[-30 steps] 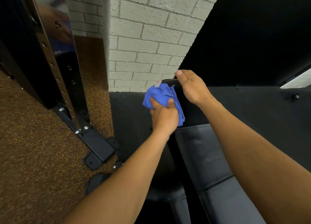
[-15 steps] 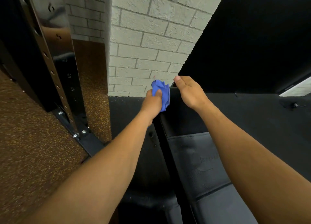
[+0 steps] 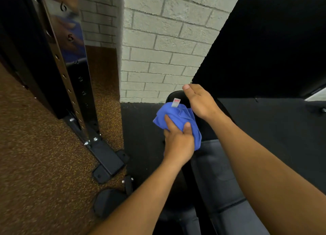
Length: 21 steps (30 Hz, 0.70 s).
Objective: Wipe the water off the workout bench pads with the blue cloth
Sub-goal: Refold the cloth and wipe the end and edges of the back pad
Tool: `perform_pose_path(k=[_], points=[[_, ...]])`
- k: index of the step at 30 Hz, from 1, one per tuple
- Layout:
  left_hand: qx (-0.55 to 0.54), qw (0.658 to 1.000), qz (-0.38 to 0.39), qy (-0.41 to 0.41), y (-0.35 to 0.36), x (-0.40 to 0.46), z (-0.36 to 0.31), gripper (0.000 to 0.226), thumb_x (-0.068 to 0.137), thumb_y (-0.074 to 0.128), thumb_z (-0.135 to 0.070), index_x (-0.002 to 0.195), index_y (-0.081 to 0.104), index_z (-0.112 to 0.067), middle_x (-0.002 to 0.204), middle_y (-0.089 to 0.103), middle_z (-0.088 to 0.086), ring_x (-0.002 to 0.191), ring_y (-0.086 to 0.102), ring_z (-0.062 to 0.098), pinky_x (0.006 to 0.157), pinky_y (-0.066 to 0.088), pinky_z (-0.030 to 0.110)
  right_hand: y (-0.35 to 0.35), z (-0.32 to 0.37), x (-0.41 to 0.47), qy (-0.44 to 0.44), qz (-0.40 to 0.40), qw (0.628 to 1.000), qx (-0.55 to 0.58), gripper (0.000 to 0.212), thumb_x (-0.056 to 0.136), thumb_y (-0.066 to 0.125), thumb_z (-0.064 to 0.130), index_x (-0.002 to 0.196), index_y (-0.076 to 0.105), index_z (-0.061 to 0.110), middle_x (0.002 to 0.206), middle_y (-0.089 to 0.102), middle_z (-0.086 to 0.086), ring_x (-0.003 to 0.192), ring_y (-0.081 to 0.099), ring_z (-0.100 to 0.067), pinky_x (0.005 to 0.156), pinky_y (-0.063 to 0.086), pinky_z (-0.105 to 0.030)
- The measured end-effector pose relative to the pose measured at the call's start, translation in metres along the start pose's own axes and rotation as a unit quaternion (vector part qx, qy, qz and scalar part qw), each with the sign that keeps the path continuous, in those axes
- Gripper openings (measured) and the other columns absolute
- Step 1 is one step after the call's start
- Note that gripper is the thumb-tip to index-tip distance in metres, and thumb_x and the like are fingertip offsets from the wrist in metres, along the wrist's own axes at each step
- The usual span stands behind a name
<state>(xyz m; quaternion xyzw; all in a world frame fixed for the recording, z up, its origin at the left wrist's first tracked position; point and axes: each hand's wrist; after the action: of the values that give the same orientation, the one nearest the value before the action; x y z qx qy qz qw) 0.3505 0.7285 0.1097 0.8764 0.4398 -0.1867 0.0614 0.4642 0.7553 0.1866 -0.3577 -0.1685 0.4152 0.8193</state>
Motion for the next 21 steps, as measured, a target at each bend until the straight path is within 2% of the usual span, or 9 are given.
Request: perform_pose_path(k=[2, 4, 7, 9, 12, 15, 18, 21], points=[[-0.019, 1.000, -0.003, -0.003, -0.004, 0.019, -0.006, 0.076, 0.104, 0.039, -0.053, 0.159, -0.011, -0.039, 0.164, 0.019, 0.011, 0.135, 0.046, 0.033, 0.103, 0.045, 0.041, -0.002, -0.003, 0.003, -0.002, -0.001, 1.000, -0.004, 0.039, 0.107, 0.041, 0.041, 0.124, 0.062, 0.013, 0.120, 0.053, 0.005, 0.109, 0.048, -0.010, 0.093, 0.032, -0.024], [-0.040, 0.999, -0.009, -0.005, -0.012, 0.041, -0.014, 0.074, 0.099, 0.043, -0.056, 0.158, -0.001, -0.046, 0.157, 0.031, 0.012, 0.125, 0.054, 0.031, 0.096, 0.047, 0.039, -0.006, -0.004, 0.008, -0.005, -0.005, 1.000, -0.006, 0.039, 0.107, 0.041, 0.039, 0.124, 0.062, 0.012, 0.119, 0.053, 0.005, 0.108, 0.048, -0.010, 0.092, 0.031, -0.023], [-0.075, 0.997, 0.001, 0.003, -0.020, 0.064, -0.023, 0.070, 0.083, 0.053, -0.061, 0.147, 0.027, -0.048, 0.138, 0.055, 0.004, 0.112, 0.063, 0.022, 0.097, 0.053, 0.041, -0.014, -0.007, 0.019, -0.005, -0.007, 1.000, -0.011, 0.040, 0.107, 0.039, 0.042, 0.122, 0.062, 0.013, 0.122, 0.053, 0.005, 0.110, 0.049, -0.010, 0.092, 0.031, -0.023], [-0.099, 0.995, 0.005, 0.012, -0.025, 0.080, -0.025, 0.050, 0.089, 0.061, -0.050, 0.135, 0.045, -0.038, 0.123, 0.065, -0.002, 0.103, 0.067, 0.016, 0.089, 0.056, 0.036, -0.019, -0.010, 0.027, -0.004, -0.010, 1.000, -0.012, 0.042, 0.107, 0.039, 0.043, 0.121, 0.062, 0.011, 0.122, 0.054, 0.005, 0.110, 0.049, -0.010, 0.092, 0.032, -0.024], [-0.117, 0.993, 0.035, 0.003, -0.035, 0.105, -0.033, 0.026, 0.096, 0.065, -0.041, 0.119, 0.055, -0.031, 0.109, 0.070, -0.004, 0.092, 0.070, 0.013, 0.072, 0.055, 0.027, -0.026, -0.019, 0.038, 0.000, -0.019, 1.000, -0.002, 0.048, 0.107, 0.040, 0.044, 0.121, 0.061, 0.003, 0.122, 0.056, 0.002, 0.106, 0.048, -0.009, 0.092, 0.032, -0.023], [-0.082, 0.991, 0.097, -0.031, -0.043, 0.127, -0.042, 0.037, 0.096, 0.063, -0.048, 0.119, 0.067, -0.019, 0.102, 0.077, 0.003, 0.085, 0.074, 0.019, 0.068, 0.055, 0.027, -0.031, -0.028, 0.046, 0.010, -0.017, 1.000, 0.004, 0.048, 0.107, 0.038, 0.044, 0.123, 0.062, 0.006, 0.122, 0.054, 0.003, 0.108, 0.047, -0.009, 0.094, 0.031, -0.024], [-0.062, 0.980, 0.156, -0.103, -0.050, 0.146, -0.057, 0.045, 0.094, 0.064, -0.053, 0.104, 0.074, -0.011, 0.092, 0.077, 0.012, 0.076, 0.072, 0.026, 0.075, 0.056, 0.033, -0.035, -0.039, 0.052, 0.020, -0.012, 1.000, 0.017, 0.044, 0.107, 0.037, 0.045, 0.130, 0.061, 0.016, 0.132, 0.054, 0.004, 0.119, 0.047, -0.009, 0.100, 0.031, -0.024], [0.037, 0.975, 0.188, -0.113, -0.048, 0.166, -0.076, 0.045, 0.094, 0.063, -0.054, 0.102, 0.073, -0.010, 0.089, 0.075, 0.012, 0.071, 0.069, 0.025, 0.076, 0.054, 0.035, -0.041, -0.047, 0.058, 0.024, -0.013, 0.999, 0.020, 0.043, 0.107, 0.037, 0.045, 0.128, 0.062, 0.016, 0.135, 0.055, 0.003, 0.121, 0.048, -0.010, 0.100, 0.031, -0.024]])
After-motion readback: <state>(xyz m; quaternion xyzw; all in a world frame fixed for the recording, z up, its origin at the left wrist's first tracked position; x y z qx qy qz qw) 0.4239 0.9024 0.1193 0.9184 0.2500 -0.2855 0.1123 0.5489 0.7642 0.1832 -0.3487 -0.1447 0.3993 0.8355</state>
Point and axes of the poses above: each hand's wrist, its own x-axis towards the middle knuckle, its own y-axis out of the palm, z = x × y
